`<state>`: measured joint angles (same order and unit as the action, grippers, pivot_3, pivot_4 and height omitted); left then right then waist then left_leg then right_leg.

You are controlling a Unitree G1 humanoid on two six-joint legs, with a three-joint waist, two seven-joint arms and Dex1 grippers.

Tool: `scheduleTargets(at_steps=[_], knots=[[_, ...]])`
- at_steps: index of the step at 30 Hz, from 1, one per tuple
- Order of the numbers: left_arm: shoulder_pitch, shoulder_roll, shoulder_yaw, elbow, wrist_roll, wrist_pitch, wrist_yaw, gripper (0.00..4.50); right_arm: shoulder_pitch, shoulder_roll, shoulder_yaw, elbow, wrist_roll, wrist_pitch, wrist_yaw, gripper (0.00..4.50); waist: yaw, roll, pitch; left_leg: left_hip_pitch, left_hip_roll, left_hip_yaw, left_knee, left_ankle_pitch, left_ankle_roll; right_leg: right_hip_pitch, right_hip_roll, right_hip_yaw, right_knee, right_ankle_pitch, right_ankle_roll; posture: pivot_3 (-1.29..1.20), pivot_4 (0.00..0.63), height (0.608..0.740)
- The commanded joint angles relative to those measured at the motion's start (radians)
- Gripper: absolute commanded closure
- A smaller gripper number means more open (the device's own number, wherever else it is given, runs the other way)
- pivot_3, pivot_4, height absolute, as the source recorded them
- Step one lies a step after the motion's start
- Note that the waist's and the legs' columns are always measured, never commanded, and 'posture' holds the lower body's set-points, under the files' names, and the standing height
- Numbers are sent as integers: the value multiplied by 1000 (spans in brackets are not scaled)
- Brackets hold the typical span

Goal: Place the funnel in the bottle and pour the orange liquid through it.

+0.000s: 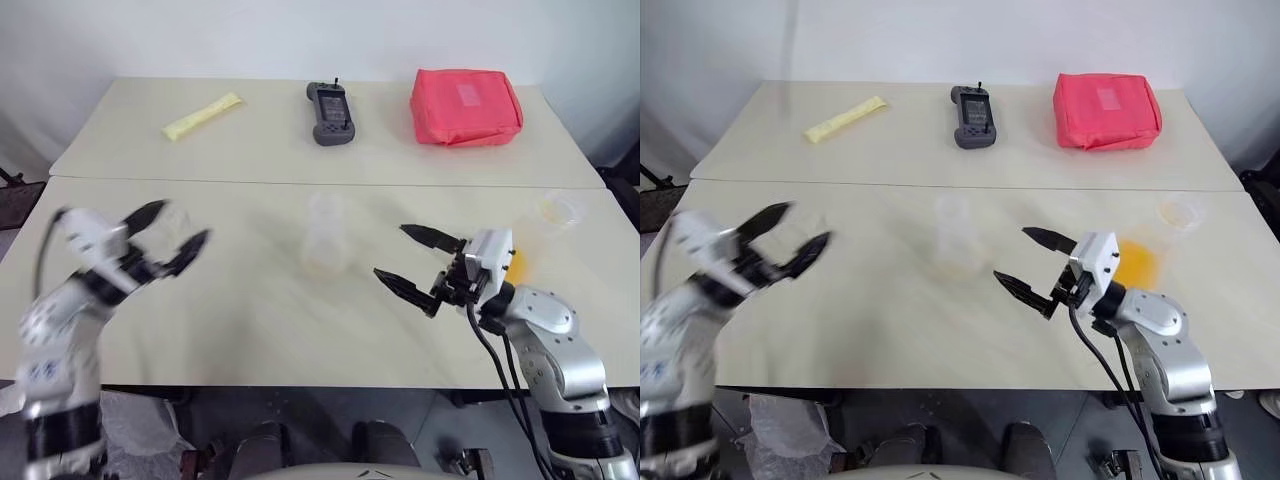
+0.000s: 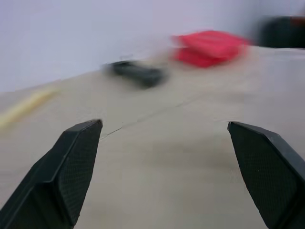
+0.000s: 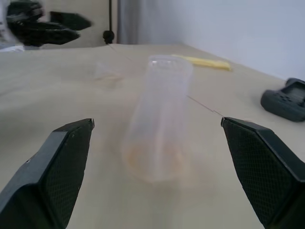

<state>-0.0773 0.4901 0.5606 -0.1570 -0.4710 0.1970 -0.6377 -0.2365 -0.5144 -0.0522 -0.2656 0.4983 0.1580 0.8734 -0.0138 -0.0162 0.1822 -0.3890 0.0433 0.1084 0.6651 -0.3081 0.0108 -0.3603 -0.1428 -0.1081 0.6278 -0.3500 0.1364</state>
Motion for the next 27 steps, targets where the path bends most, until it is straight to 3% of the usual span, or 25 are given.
scheduleTargets(at_steps=[1, 5, 10, 15, 19, 27], knots=[[171, -72, 166, -108, -22, -22, 134, 22, -48, 14, 12, 17, 17, -9, 31, 0, 2, 0, 0, 0, 0, 0, 0, 0, 0, 0, 0, 0, 0, 0, 0, 0, 150, 740], [346, -178, 221, -200, -59, -3, 218, 22, -91, 18, 16, 60, 16, -14, 62, 0, 18, -1, 0, 0, -3, -1, 1, -2, 3, 2, -4, -1, 0, 0, 0, 0, 150, 740], [402, -217, 148, -272, -73, 26, 243, 22, -125, 12, 10, 96, 12, -15, 83, 0, 33, -1, 0, 0, -6, -2, 2, -3, 5, 3, -6, 0, -2, 0, 0, 0, 150, 740], [251, -150, -3, -217, -31, 138, 291, 22, -118, -12, -2, 90, 13, -6, 97, 0, 34, -1, 0, 0, -6, -1, 1, -3, 5, 2, -5, -1, 0, 0, 0, 0, 150, 740], [-26, -87, -124, -47, 16, 230, 338, 22, -69, -64, -11, 26, 41, 29, 137, 0, 41, -1, 0, -1, -7, -1, 2, -3, 5, 2, -5, -2, 0, 0, 0, 0, 150, 740], [-317, -79, -236, 251, 110, 237, 387, 22, -32, -90, -8, -58, 64, 81, 147, 0, 13, -2, -1, 0, -10, 3, 0, -3, 4, 0, -6, -8, -1, 1, 2, 0, 150, 740]])
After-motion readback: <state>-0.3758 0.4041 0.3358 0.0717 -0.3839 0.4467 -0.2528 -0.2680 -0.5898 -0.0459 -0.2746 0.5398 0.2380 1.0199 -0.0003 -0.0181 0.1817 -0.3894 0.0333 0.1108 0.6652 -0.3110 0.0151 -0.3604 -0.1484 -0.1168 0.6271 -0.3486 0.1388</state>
